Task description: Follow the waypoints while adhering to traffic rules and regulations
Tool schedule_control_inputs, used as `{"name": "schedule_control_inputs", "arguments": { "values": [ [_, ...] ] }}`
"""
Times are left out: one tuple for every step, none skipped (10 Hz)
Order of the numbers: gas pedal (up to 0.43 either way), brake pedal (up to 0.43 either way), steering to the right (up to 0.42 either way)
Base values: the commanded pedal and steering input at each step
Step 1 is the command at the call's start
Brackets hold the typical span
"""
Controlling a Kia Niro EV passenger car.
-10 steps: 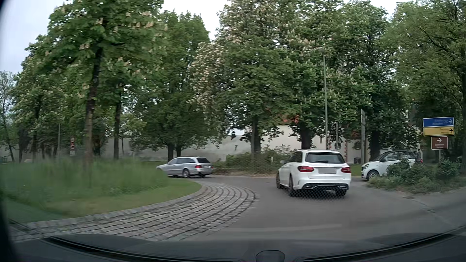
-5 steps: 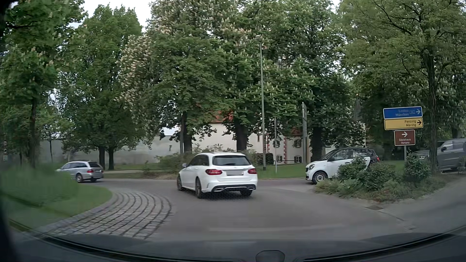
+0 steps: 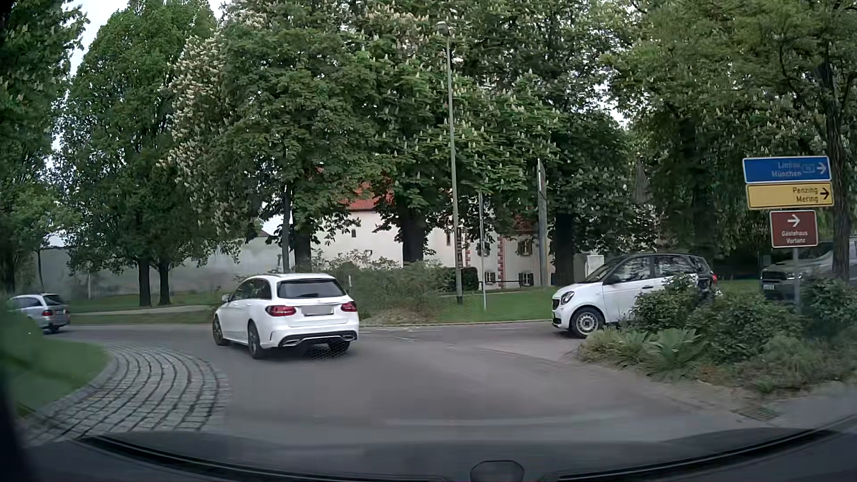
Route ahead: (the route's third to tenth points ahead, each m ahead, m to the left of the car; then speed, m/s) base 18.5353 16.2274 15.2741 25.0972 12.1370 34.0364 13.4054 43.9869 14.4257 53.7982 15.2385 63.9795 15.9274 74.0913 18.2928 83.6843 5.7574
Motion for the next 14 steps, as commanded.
{"name": "schedule_control_inputs", "arguments": {
  "values": [
    [0.118,0.000,-0.169],
    [0.118,0.000,-0.211],
    [0.087,0.000,-0.238],
    [0.079,0.000,-0.250],
    [0.059,0.000,-0.254],
    [0.039,0.000,-0.259],
    [0.039,0.000,-0.266],
    [0.039,0.000,-0.275],
    [0.039,0.000,-0.282],
    [0.039,0.000,-0.289],
    [0.028,0.000,-0.290],
    [0.008,0.000,-0.291],
    [0.000,0.000,-0.292],
    [0.000,0.000,-0.293]
  ]
}}
